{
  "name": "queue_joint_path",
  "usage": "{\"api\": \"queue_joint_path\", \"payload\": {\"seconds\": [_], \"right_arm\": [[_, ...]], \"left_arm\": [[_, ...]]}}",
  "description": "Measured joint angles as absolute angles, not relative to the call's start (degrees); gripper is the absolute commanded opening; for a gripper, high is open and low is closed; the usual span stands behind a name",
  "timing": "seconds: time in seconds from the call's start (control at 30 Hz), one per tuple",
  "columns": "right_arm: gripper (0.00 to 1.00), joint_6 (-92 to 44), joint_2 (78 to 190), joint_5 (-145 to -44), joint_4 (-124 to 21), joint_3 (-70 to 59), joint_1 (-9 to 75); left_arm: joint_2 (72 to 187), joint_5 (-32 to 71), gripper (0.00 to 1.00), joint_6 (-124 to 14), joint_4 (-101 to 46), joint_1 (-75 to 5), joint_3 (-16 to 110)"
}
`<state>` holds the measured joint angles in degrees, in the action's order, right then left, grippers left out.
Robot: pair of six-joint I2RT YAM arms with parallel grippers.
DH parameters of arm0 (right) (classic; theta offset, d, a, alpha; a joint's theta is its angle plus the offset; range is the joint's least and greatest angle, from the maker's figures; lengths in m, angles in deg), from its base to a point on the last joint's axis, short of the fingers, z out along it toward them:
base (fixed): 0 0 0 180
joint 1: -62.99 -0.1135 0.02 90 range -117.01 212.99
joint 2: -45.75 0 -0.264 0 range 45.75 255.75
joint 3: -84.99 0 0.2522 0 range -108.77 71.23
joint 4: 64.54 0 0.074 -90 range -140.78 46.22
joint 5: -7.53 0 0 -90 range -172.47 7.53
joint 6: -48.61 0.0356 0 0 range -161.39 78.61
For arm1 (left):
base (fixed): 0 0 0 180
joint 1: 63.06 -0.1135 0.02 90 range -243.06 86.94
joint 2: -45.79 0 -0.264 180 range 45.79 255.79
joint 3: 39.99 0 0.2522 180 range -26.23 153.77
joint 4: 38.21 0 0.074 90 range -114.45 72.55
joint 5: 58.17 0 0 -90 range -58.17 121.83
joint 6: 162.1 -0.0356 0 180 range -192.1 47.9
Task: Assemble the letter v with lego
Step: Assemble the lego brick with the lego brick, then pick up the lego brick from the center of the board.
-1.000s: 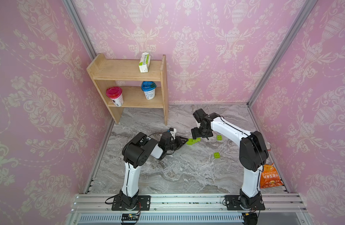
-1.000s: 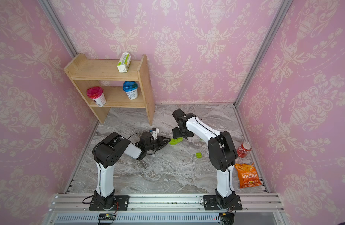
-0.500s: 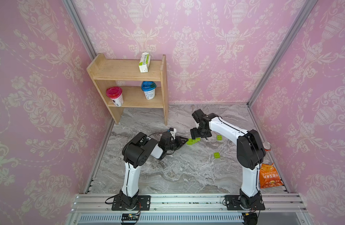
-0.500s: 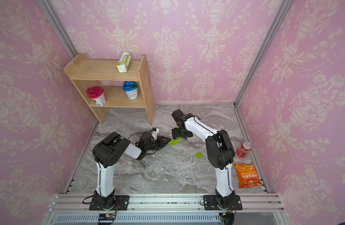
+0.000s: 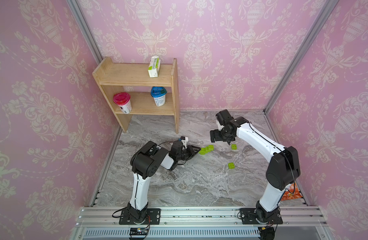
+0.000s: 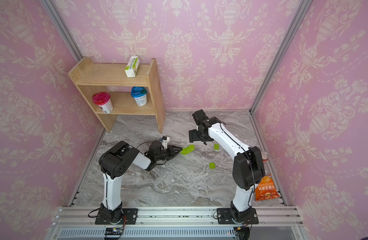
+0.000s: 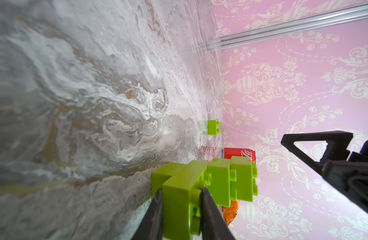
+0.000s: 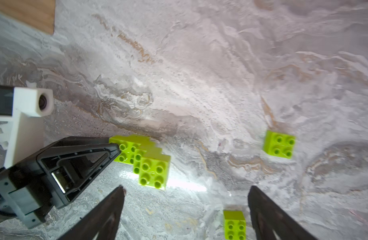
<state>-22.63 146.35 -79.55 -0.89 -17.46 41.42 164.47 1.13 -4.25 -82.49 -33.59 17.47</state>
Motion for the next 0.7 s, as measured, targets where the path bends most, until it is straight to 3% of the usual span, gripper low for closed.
{"api": "queue_joint_path", "payload": {"seconds": [0.1, 0.27, 0.53, 0.7], "right_arm": [[0.79, -24.51, 144.32, -79.64, -1.04, -13.67, 49.05], [0.66, -28.75, 150.15, -79.9, -1.24, -10.86, 57.75], [0.62, -33.53, 159.09, -84.08, -2.59, -13.61, 58.71], [0.54, -34.38, 161.63, -84.62, -3.9, -14.59, 58.71]], "left_arm": [[164.75, 1.15, 0.21, -3.99, -83.17, -33.59, 17.45], [165.14, 1.15, 0.21, -3.64, -84.04, -33.59, 17.43], [165.14, 1.18, 0.22, -3.64, -84.02, -33.59, 17.43], [165.14, 1.18, 0.21, -3.64, -84.0, -33.59, 17.43]]}}
